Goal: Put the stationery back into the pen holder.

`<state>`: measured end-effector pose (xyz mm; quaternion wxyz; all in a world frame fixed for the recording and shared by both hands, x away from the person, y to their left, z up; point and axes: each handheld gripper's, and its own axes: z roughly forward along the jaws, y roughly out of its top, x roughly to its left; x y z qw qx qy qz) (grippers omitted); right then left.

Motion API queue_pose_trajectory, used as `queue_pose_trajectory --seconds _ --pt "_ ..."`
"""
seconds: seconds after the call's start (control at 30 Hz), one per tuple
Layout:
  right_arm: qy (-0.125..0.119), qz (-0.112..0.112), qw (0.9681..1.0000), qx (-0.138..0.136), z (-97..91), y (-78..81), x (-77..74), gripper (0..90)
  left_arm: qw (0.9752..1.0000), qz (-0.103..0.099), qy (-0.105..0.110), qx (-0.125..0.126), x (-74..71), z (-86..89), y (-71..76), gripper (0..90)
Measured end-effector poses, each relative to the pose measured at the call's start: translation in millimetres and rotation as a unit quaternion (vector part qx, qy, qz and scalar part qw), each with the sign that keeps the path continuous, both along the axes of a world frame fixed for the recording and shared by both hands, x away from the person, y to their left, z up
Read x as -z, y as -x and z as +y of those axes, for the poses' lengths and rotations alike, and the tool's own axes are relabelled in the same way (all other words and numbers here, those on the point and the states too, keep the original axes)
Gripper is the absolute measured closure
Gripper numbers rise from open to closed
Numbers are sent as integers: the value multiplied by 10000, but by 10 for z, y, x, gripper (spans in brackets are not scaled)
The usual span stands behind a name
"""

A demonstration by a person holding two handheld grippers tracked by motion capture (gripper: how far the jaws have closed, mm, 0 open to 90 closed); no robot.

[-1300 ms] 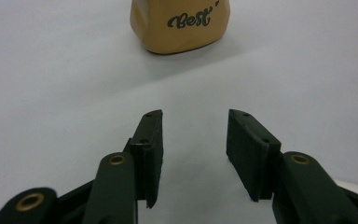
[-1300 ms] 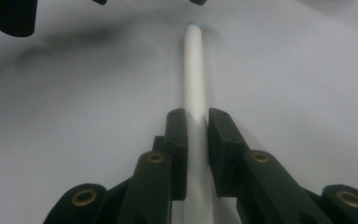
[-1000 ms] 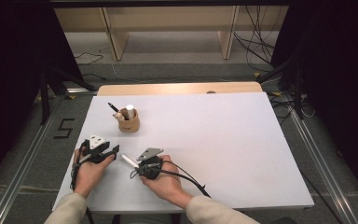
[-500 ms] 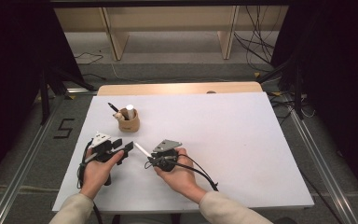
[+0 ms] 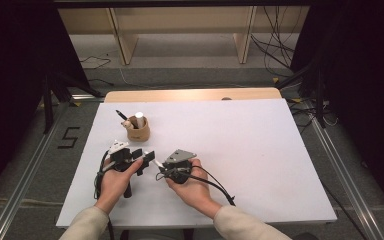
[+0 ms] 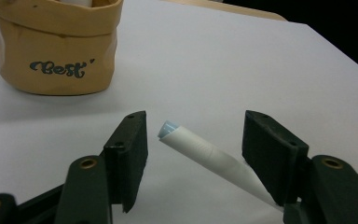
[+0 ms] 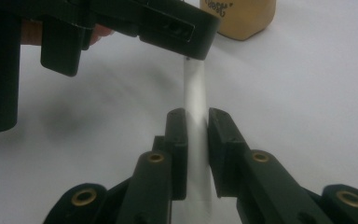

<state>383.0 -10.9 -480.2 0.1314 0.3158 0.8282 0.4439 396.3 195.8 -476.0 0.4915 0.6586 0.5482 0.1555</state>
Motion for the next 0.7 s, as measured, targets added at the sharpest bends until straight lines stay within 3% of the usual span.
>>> queue_pose_trajectory --seconds 0.27,0.7 --pt "-47 -65 10000 28 9 -6 1 793 9998 107 170 -7 31 -16 -14 392" --pt "-83 -94 9999 37 26 -10 5 793 9995 197 259 -30 67 -40 -29 387"
